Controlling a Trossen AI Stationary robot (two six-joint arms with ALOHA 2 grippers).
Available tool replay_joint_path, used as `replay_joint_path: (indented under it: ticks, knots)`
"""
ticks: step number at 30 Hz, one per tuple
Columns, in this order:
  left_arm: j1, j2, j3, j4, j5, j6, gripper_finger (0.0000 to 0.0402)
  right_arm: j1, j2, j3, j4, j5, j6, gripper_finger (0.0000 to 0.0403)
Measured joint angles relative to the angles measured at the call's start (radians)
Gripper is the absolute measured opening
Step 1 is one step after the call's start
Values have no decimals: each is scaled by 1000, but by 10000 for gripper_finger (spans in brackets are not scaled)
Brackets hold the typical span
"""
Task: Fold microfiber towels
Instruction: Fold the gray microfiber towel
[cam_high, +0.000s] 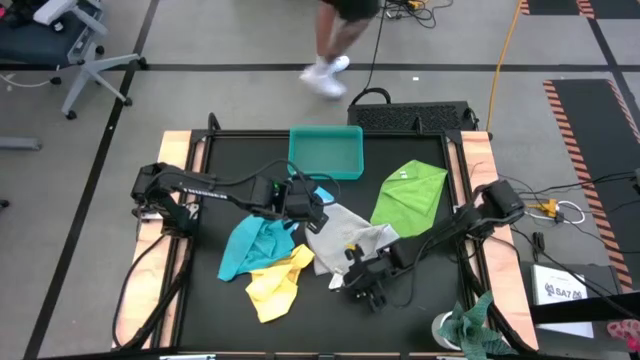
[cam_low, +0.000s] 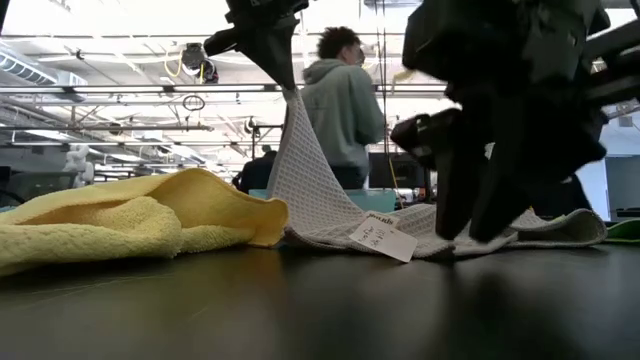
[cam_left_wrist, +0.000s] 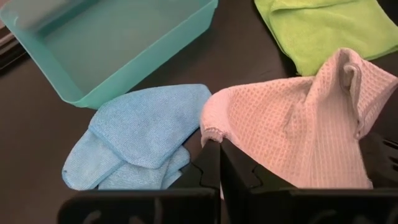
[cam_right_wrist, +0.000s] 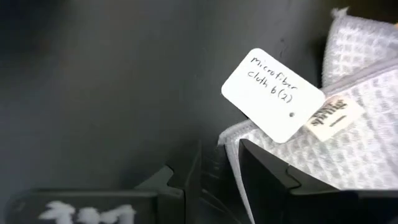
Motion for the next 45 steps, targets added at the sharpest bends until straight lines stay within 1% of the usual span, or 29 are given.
replay_joint_path:
  ticks: [5, 10, 13, 23, 27, 31, 38, 43, 45]
  knots:
    - [-2, 0, 0, -1, 1, 2, 0, 0, 14, 0, 15, 3, 27, 102]
    - [-1, 0, 0, 0, 2, 8, 0, 0, 13, 0, 36, 52, 29, 102]
    - [-1, 0, 0, -1, 6, 8, 0, 0, 17, 0, 66, 53, 29, 102]
    - [-1, 0, 0, -1, 7, 7, 0, 24, 17, -1, 50, 22, 62, 102]
    - [-1, 0, 0, -1, 8, 7, 0, 30, 17, -1, 51, 30, 62, 102]
    - [-1, 0, 0, -1, 17, 7, 0, 31, 17, -10, 62, 80, 47, 102]
    - [-1, 0, 0, 2, 29, 7, 0, 24, 16, -47, 73, 76, 77, 102]
    - [-1, 0, 0, 2, 29, 1, 0, 25, 14, -103, 190, 85, 118, 102]
    - [-1, 0, 0, 2, 29, 1, 0, 25, 15, -116, 212, 116, 150, 98]
